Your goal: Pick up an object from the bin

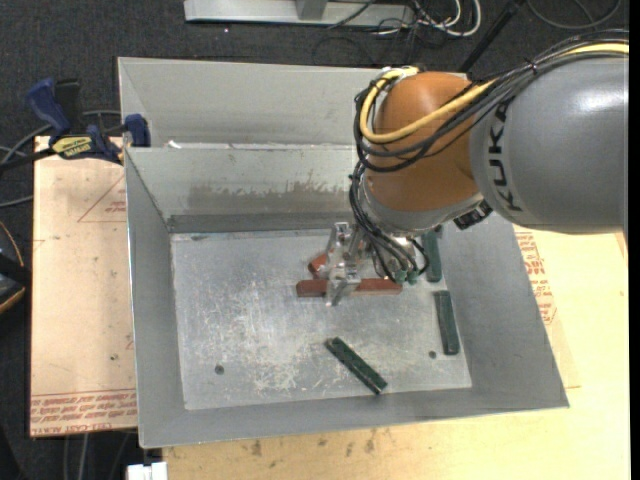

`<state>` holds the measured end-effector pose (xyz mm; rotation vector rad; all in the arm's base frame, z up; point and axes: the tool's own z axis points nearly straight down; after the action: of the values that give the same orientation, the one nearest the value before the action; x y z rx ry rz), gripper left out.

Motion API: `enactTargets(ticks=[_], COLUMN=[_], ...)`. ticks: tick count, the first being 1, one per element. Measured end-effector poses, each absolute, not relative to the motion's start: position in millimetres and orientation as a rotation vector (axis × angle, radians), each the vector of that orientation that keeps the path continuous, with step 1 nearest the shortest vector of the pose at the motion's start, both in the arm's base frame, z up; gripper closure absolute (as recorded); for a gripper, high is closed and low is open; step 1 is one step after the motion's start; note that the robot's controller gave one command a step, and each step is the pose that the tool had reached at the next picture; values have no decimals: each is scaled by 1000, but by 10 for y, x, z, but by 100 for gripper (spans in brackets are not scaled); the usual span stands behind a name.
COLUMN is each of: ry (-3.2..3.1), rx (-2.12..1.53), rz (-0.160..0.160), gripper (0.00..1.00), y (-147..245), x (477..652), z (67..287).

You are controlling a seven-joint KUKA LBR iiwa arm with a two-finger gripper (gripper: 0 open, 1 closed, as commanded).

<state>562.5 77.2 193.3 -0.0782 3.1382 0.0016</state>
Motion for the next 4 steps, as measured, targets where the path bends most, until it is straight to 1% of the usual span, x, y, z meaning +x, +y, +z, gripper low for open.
enactTargets(ticks=[4], ry=[3139], rx=[-77], rz=[2], gripper=[100], y=[768], x=[5625], z=[1933])
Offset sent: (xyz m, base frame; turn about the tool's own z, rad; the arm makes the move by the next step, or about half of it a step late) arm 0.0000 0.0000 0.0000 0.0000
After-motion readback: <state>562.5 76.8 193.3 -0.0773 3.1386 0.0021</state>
